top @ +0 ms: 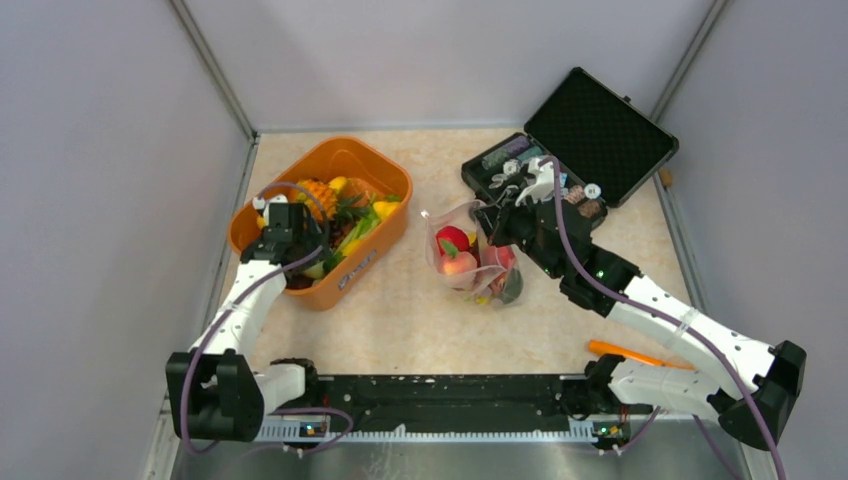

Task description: Place the food in the zip-top bag and seal the zipper

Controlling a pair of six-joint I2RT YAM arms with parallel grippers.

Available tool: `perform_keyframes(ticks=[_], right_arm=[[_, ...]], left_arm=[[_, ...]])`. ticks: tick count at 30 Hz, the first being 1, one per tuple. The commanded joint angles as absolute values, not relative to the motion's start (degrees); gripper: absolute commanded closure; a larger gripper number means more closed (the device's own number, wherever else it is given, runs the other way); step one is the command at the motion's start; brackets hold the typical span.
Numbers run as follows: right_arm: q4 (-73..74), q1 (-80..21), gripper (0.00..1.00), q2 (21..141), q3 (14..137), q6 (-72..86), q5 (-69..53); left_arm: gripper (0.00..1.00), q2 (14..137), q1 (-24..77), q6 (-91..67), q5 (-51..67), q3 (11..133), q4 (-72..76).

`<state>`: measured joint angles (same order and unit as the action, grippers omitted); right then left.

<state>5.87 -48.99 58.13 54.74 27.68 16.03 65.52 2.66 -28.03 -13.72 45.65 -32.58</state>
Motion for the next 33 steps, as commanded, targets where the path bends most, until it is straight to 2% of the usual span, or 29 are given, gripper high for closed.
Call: perform_keyframes(ticks=[1, 2, 4, 6, 8, 10, 11, 12, 16, 17, 18, 19, 21, 25, 28, 33], right_arm=[[2.3, -49.1, 1.00, 56.7, 54.9, 27.9, 16.3], [2.5, -49.0, 1.00, 56.7, 54.9, 27.8, 16.4], [2.5, -49.1, 1.00, 56.8, 54.8, 27.8, 16.5], [2.4, -49.1, 1.00, 56.8, 54.8, 27.8, 16.5], [2.4, -49.0, 1.00, 56.8, 54.8, 27.8, 16.4], [2.3, -49.0, 1.00, 56.9, 54.8, 27.8, 16.4], [2.3, -49.0, 1.00, 56.9, 54.9, 27.9, 16.5], [2.4, -49.0, 1.00, 56.9, 54.9, 27.8, 16.4], [2.5, -49.1, 1.00, 56.9, 54.9, 27.8, 16.4], [2.5, -49.1, 1.00, 56.9, 54.9, 27.8, 16.4], [2.5, -49.0, 1.00, 56.9, 55.0, 27.7, 16.4], [2.6, -49.0, 1.00, 56.9, 55.1, 27.7, 16.4], [2.6, -49.0, 1.00, 56.9, 55.2, 27.7, 16.4], [2.6, -49.1, 1.00, 57.1, 55.2, 27.6, 16.4], [2.6, -49.1, 1.00, 57.2, 55.3, 27.6, 16.2], [2.9, -49.1, 1.00, 57.1, 55.3, 27.6, 16.5]], left_arm=[[0.16, 67.5, 3.1, -28.6, -1.6, 44.6, -31.3], [0.13, 67.6, 3.1, -28.3, -2.1, 44.8, -31.7], [0.13, 67.5, 3.1, -27.7, -3.1, 45.2, -32.1], [0.19, 66.9, 3.1, -27.2, -3.3, 45.3, -32.0], [0.36, 65.6, 3.1, -26.8, -2.4, 45.2, -31.1], [0.42, 64.1, 3.1, -27.0, -2.0, 45.2, -29.9], [0.49, 63.3, 3.2, -27.0, -1.9, 45.4, -29.5], [0.52, 62.5, 3.2, -27.1, -1.9, 45.6, -29.2], [0.51, 59.5, 3.1, -26.8, -2.8, 47.0, -28.3], [0.48, 58.9, 3.1, -26.8, -3.0, 47.5, -28.2], [0.39, 58.2, 3.1, -26.7, -3.1, 48.1, -28.2], [0.35, 57.2, 3.1, -26.8, -3.1, 48.5, -28.1], [0.39, 55.7, 3.1, -26.6, -3.7, 48.9, -27.1], [0.35, 54.6, 3.1, -26.8, -4.9, 49.3, -25.5], [0.40, 55.7, 3.1, -26.6, -3.3, 51.0, -26.1], [0.38, 55.9, 3.1, -26.5, -1.6, 51.9, -26.9]])
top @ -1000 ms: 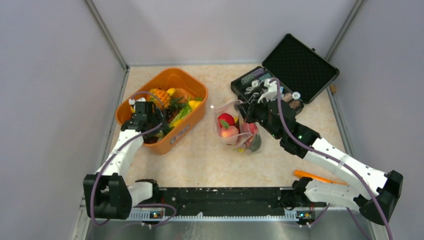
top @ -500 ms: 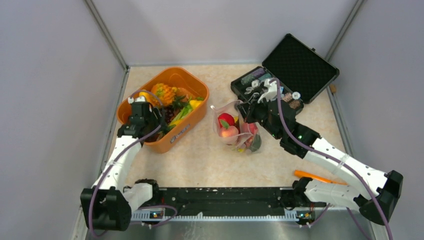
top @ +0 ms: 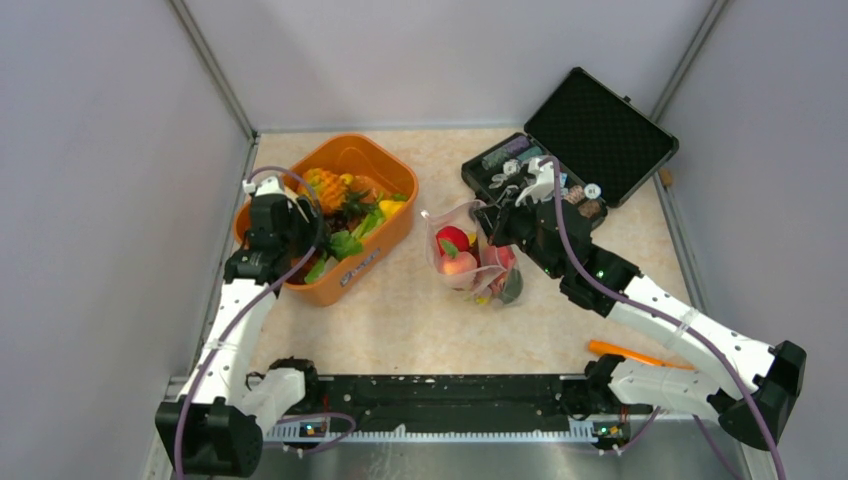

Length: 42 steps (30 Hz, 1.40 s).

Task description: Place the food in the zip-top bag and seal the zipper

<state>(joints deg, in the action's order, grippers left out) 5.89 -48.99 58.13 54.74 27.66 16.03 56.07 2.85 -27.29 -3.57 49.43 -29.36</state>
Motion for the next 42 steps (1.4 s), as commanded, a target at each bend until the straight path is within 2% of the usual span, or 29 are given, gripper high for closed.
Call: perform_keyframes(ticks=[1, 5, 9, 15, 18, 30, 33, 36, 42], right_arm=[[2.9, -49.0, 1.00, 57.1, 55.3, 27.5, 16.6], [2.8, -49.0, 1.00, 57.0, 55.2, 27.4, 16.8], [2.3, -49.0, 1.00, 57.4, 55.1, 27.6, 16.4], [2.7, -49.1, 1.00, 57.3, 54.9, 27.8, 16.3], [2.4, -49.0, 1.00, 57.2, 54.7, 28.1, 16.3], [1.8, -49.1, 1.00, 58.0, 55.0, 28.7, 14.4], [1.9, -49.0, 1.00, 58.1, 54.9, 28.7, 14.5], [2.3, -49.1, 1.00, 58.0, 54.9, 28.7, 14.7], [2.7, -49.1, 1.00, 58.2, 55.2, 27.9, 15.8]], left_arm=[[0.38, 55.6, 3.1, -25.4, 0.4, 52.0, -26.7], [0.40, 55.1, 3.1, -20.3, 13.7, 53.6, -25.3], [0.41, 54.5, 3.1, -20.8, 21.0, 57.2, -25.3], [0.42, 52.2, 3.1, -19.9, 20.1, 57.4, -25.3], [0.42, 52.6, 3.1, -18.7, 25.9, 56.2, -23.0], [0.37, 70.4, 3.1, -13.7, 24.4, 62.0, -15.7], [0.28, 75.6, 3.2, -13.6, 26.3, 67.5, -15.8], [0.03, 77.9, 3.2, -13.1, 24.3, 71.6, -21.0], [0.01, 67.4, 3.1, -14.7, 18.2, 65.2, -16.8]])
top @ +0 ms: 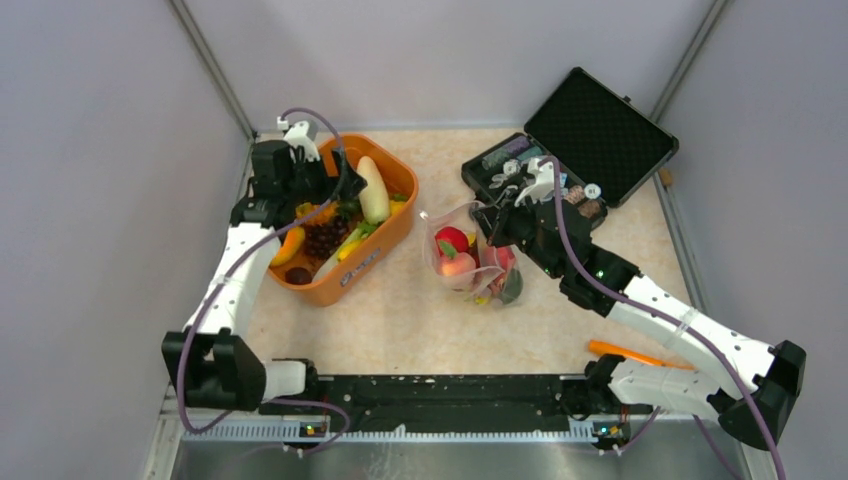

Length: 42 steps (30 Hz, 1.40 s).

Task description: Place the food in the zip-top bag and seal the zipper

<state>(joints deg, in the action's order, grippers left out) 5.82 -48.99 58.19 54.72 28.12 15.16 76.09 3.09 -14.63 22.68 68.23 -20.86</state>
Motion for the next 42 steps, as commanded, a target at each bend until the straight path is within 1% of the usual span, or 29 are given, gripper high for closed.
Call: perform_keyframes(ticks=[1, 4, 7, 8, 9, 12, 16, 18, 24, 27, 30, 32, 34, 37, 39, 40, 42], right_arm=[[2.6, -49.0, 1.00, 58.2, 55.3, 27.7, 15.7], [2.7, -49.1, 1.00, 58.5, 55.5, 27.3, 15.6], [3.1, -49.0, 1.00, 58.5, 55.7, 26.7, 15.7], [3.2, -49.0, 1.00, 58.5, 55.8, 26.6, 15.8], [3.2, -49.0, 1.00, 58.4, 55.7, 26.4, 15.8], [3.3, -49.0, 1.00, 58.4, 55.7, 25.9, 15.8], [3.6, -49.0, 1.00, 58.5, 56.4, 25.2, 15.4], [4.0, -49.0, 1.00, 58.3, 56.7, 24.8, 15.4], [4.2, -49.0, 1.00, 57.3, 56.3, 24.7, 16.0], [4.5, -49.0, 1.00, 57.1, 56.2, 24.6, 16.1], [4.7, -49.0, 1.00, 57.1, 56.1, 24.6, 16.2], [4.7, -49.0, 1.00, 57.0, 56.0, 24.7, 16.2], [4.7, -49.0, 1.00, 57.0, 55.8, 24.8, 16.3], [4.6, -49.0, 1.00, 57.1, 55.6, 25.0, 16.3], [4.1, -49.0, 1.00, 57.2, 55.4, 25.3, 16.2], [3.8, -49.0, 1.00, 57.3, 55.3, 25.4, 16.1], [3.6, -49.0, 1.00, 57.7, 55.3, 25.5, 15.7]], left_arm=[[0.01, 64.9, 3.1, -14.9, 15.6, 64.1, -16.7], [0.01, 59.3, 2.9, -16.6, 4.2, 62.4, -20.4], [0.01, 57.9, 1.9, -18.4, -9.9, 61.7, -26.4], [0.01, 57.6, 1.2, -19.2, -13.2, 61.2, -27.9], [0.01, 57.5, 0.5, -19.8, -13.4, 60.6, -28.7], [0.01, 59.4, -4.8, -21.2, -8.3, 59.0, -29.2], [0.01, 67.1, -10.2, -24.7, -0.4, 59.9, -29.4], [0.01, 69.7, -10.9, -25.3, 2.8, 60.2, -26.5], [0.01, 75.6, -11.1, -26.6, 4.3, 62.7, -19.7], [0.01, 79.0, -11.2, -25.3, 13.5, 64.1, -16.3], [0.01, 82.5, -11.2, -26.1, 27.8, 63.9, -10.8], [0.01, 84.6, -10.7, -28.2, 35.4, 63.3, -6.7], [0.01, 85.7, -9.4, -29.5, 39.8, 63.4, -4.0], [0.01, 86.7, -5.1, -26.6, 43.9, 65.3, -4.6], [0.02, 88.1, -1.9, -22.8, 47.6, 68.2, -8.1], [0.05, 88.7, -0.5, -20.4, 47.9, 70.1, -11.9], [0.06, 88.4, 3.1, -16.7, 43.4, 71.6, -15.4]])
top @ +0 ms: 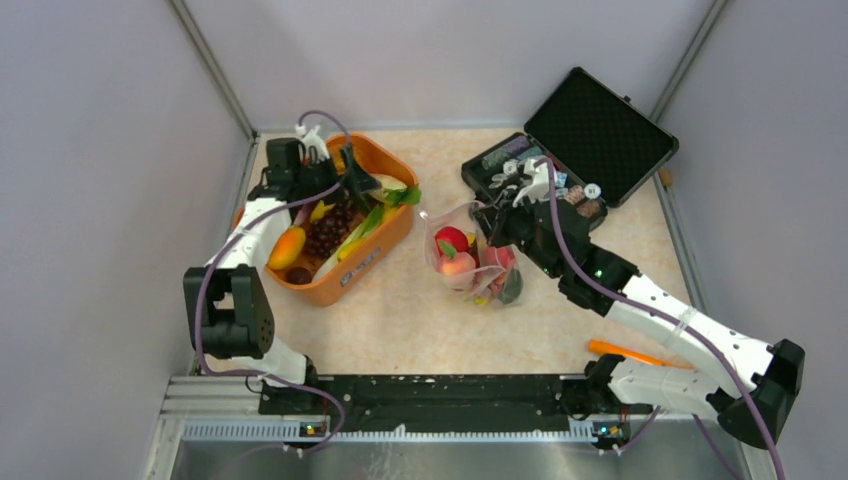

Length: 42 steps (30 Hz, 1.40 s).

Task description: Place the food in the zip-top bag and seal the zipper

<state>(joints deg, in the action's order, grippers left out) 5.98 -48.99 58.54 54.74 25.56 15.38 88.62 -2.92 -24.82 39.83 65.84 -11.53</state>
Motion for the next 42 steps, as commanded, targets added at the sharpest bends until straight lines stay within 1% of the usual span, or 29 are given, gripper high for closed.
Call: perform_keyframes(ticks=[1, 3, 5, 9, 12, 16, 18, 20, 23, 24, 26, 29, 33, 36, 37, 39, 42], right_arm=[[3.6, -49.0, 1.00, 57.9, 55.4, 25.5, 15.7], [3.8, -49.0, 1.00, 58.3, 55.5, 25.6, 15.5], [3.7, -49.0, 1.00, 58.4, 55.6, 25.6, 15.4], [4.2, -49.0, 1.00, 58.4, 55.9, 25.2, 15.8], [4.4, -49.0, 1.00, 58.3, 55.9, 24.9, 16.3], [3.6, -48.9, 1.00, 58.7, 55.9, 25.0, 15.7], [3.4, -48.9, 1.00, 59.2, 56.1, 25.0, 15.1], [3.3, -48.9, 1.00, 59.6, 56.3, 25.1, 14.7], [4.0, -48.9, 1.00, 60.0, 56.9, 24.9, 14.4], [4.2, -48.9, 1.00, 60.0, 57.1, 24.7, 14.5], [4.4, -48.9, 1.00, 60.0, 57.2, 24.6, 14.7], [4.2, -48.8, 1.00, 60.2, 57.4, 24.4, 14.9], [4.5, -48.8, 1.00, 60.8, 57.7, 24.3, 14.5], [4.7, -48.8, 1.00, 61.0, 57.8, 24.4, 14.1], [4.9, -48.8, 1.00, 60.9, 57.8, 24.4, 14.2], [5.2, -48.7, 1.00, 60.7, 57.9, 24.2, 14.5], [5.7, -48.7, 1.00, 59.9, 57.8, 23.9, 15.1]], left_arm=[[0.06, 88.0, 4.1, -15.0, 44.1, 71.3, -15.4], [0.06, 87.7, 4.6, -14.3, 45.8, 71.3, -15.9], [0.06, 86.9, 4.5, -14.8, 42.1, 71.4, -18.0], [0.07, 82.8, 4.5, -11.6, 31.8, 70.1, -24.0], [0.06, 79.2, 4.5, -7.9, 22.8, 69.0, -29.3], [0.07, 76.3, 4.3, -7.9, 9.3, 67.5, -32.3], [0.10, 77.1, 4.0, -8.5, 3.3, 67.2, -32.5], [0.13, 79.2, 3.6, -8.7, 0.7, 68.4, -33.8], [0.20, 82.8, 2.6, -9.4, -2.6, 70.2, -36.8], [0.21, 83.7, 2.3, -9.8, -4.2, 70.5, -37.3], [0.20, 85.1, 1.7, -10.2, -7.0, 69.4, -36.4], [0.18, 88.3, 0.4, -9.8, -5.1, 69.3, -35.4], [0.19, 93.3, 0.4, -10.6, -5.5, 71.2, -32.8], [0.19, 94.7, 0.4, -12.1, 0.6, 69.7, -26.7], [0.20, 95.5, 0.4, -12.7, 3.0, 69.8, -26.0], [0.25, 97.7, 0.4, -14.7, 3.6, 69.6, -24.9], [0.37, 100.0, 0.4, -15.7, 1.6, 68.0, -23.7]])
